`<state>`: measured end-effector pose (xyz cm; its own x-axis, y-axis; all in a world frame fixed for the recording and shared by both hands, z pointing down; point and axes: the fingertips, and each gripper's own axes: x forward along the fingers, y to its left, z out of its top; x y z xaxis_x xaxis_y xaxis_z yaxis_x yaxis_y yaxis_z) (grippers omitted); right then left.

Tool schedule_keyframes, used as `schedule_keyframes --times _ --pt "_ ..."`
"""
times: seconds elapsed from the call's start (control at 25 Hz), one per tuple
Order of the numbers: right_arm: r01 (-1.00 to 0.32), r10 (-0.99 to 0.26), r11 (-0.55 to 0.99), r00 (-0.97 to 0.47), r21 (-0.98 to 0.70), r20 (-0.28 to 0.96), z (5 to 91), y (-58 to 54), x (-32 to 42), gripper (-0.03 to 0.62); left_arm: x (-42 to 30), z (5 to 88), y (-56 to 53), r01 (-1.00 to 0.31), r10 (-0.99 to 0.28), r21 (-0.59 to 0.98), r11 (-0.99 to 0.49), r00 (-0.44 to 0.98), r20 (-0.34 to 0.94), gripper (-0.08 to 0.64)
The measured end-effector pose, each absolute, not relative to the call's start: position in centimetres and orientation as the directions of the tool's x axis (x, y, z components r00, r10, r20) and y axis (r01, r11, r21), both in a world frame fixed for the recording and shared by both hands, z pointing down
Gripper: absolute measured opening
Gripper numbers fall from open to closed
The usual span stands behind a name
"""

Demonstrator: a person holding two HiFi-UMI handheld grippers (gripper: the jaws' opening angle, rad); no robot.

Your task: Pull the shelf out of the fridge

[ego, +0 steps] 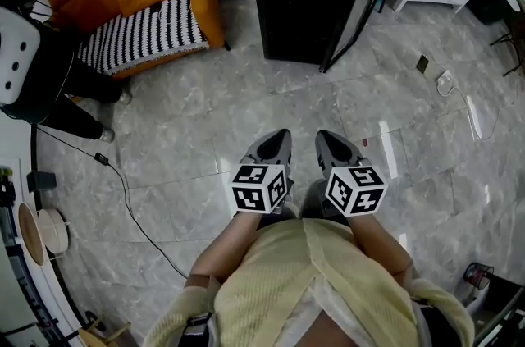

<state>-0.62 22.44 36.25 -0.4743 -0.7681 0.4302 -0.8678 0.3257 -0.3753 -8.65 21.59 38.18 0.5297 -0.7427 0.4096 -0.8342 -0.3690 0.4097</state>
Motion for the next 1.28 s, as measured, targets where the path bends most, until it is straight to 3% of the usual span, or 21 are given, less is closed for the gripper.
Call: schedule_keyframes --times 1.28 --pt "-0.827 -0.713 0.403 -0.552 -0.392 0.433 35.8 3.0 5.4 0.029 -3.4 38.6 3.1 -0.876 -0.779 0.391 -0.281 0.447 0.440 0.023"
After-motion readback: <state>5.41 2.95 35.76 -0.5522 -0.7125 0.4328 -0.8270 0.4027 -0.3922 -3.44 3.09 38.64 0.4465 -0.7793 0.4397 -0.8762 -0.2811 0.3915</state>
